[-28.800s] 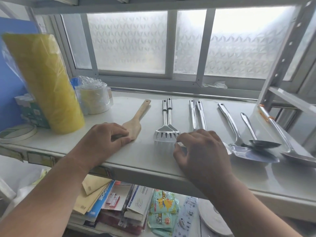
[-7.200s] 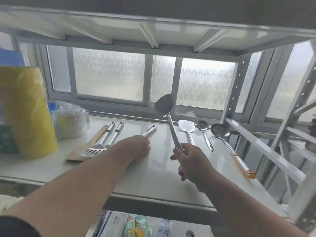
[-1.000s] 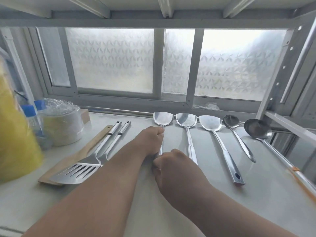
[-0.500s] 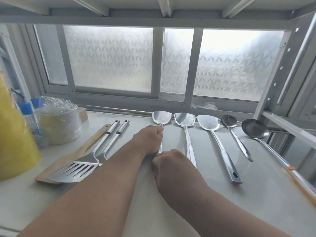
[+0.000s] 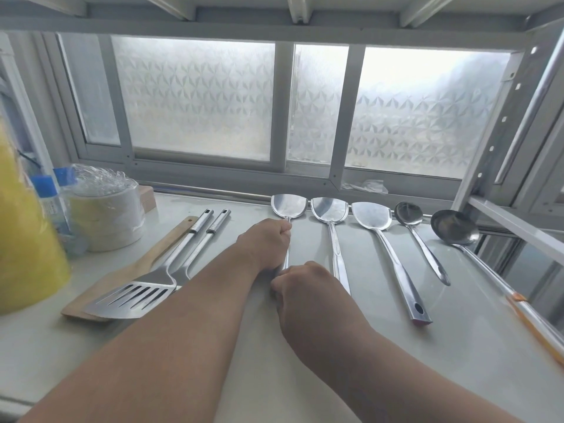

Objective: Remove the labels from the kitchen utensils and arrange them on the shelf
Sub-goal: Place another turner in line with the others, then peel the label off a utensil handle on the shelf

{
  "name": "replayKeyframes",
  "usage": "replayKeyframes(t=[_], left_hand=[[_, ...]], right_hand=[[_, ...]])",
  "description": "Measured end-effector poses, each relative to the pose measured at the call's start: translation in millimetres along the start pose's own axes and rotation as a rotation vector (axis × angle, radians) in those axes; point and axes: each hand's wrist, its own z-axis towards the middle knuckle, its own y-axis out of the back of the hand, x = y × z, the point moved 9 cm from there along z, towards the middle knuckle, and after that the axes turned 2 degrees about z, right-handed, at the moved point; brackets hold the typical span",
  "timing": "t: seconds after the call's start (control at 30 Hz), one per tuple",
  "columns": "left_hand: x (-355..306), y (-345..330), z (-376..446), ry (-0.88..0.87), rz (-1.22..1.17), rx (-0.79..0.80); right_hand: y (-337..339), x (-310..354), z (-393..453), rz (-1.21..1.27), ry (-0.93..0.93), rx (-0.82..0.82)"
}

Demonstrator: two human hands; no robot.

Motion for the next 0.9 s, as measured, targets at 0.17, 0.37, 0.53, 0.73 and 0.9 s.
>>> replayKeyframes(t=[0.17,0.37,0.53,0.73,0.9], left_hand=[[-3.4,2.5,-2.7,-0.014,0.018,-0.019],[-21.9,21.9,-22.5,-0.063,-0.086,-0.123],[-36.9,55.2,-59.6,-0.089,-0.095,-0.215],[-4.1,119.3,-115.6,-0.006,0.111,-0.221],[50.3,145.5,-178.9,0.063,0.265,-0.056]], right_hand=[[9.4,8.0,-4.8,0.023,0.031,-0.025],[27.0,2.4,-1.7,0.045,0.006,-0.076],[31.0,-15.9,-0.6,0.049,-0.083,-0.075],[22.5,7.7,-9.9,0.02,0.069,-0.068],[17.5,64.2,-10.2,-0.02,0.24,0.032]])
